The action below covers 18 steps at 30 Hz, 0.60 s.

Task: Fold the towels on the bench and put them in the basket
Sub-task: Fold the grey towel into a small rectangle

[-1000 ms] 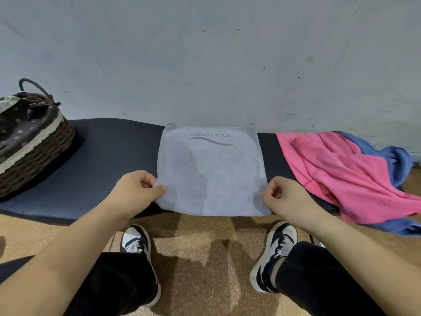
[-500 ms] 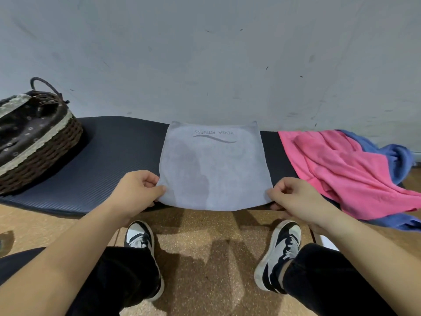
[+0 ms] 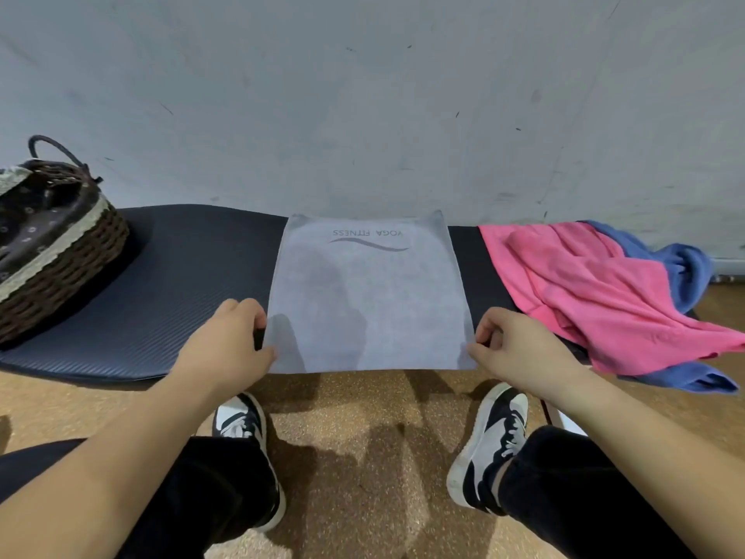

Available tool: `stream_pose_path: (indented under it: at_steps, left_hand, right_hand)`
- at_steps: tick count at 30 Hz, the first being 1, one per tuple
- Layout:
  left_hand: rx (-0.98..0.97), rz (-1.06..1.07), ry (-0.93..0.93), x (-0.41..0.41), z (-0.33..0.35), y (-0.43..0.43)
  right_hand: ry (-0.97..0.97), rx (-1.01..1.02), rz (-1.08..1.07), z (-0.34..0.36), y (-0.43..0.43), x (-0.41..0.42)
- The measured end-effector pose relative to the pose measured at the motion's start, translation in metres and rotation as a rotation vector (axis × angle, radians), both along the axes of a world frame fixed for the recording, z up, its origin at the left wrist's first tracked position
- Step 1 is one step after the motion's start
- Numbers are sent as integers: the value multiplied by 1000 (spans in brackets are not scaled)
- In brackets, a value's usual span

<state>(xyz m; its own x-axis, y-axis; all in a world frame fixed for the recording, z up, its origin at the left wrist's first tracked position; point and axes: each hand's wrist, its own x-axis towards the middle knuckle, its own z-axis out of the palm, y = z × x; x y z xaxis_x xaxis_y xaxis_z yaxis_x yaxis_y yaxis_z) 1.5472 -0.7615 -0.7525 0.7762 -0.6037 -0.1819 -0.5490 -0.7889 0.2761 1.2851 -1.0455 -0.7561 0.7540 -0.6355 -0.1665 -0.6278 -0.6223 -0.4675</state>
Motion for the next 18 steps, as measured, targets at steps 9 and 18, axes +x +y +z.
stream_pose_path:
  at_steps: [9,18]
  left_hand:
    - [115,-503,-279,-11,-28,-7]
    - [-242,-487,-54,13,-22,7]
  right_hand:
    - [-47,-437,473,-42,20,15]
    - [-238,-475,557,-44,-1,13]
